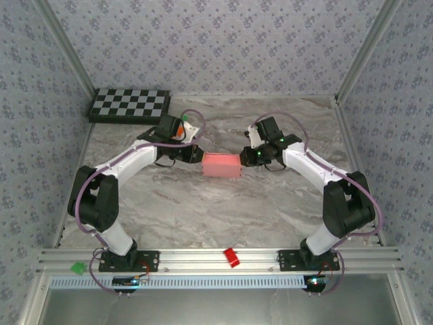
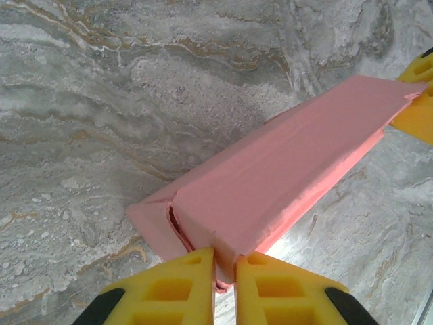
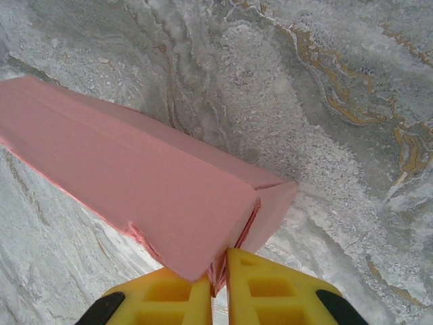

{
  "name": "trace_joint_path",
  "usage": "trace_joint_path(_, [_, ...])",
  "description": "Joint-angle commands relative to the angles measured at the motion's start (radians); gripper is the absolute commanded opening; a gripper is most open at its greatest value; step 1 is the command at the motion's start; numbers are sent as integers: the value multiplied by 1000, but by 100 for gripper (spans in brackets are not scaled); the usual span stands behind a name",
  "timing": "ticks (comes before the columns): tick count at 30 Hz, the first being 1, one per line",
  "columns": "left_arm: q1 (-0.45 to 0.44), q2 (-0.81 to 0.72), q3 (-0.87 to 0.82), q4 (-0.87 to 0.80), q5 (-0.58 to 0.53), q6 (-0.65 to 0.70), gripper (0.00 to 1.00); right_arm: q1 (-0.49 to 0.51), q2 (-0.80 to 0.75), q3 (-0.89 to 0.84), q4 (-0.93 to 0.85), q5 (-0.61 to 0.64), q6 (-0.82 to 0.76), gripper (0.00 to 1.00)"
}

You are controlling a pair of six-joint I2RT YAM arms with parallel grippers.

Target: Fold the paper box

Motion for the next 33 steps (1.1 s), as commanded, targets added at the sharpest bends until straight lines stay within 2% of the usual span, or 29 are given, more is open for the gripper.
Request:
trace_joint_path(1, [-19, -8, -25, -13, 15, -3, 13, 11, 10, -19, -14, -24, -2, 13])
trace_joint_path(14, [-24, -12, -55, -15, -9, -2, 14, 18, 6, -21, -25, -14, -9, 17])
trace_joint_path(20, [-24, -33, -50, -13, -10, -2, 15, 19, -17, -11, -26, -12, -10, 26])
trace_joint_path(28, [-22, -66, -49, 0, -5, 3, 26, 14, -53, -17, -7, -18, -24, 41])
trace_joint_path(33, [-19, -90, -55, 3, 2, 16, 32, 5, -77, -23, 2, -24, -32, 45])
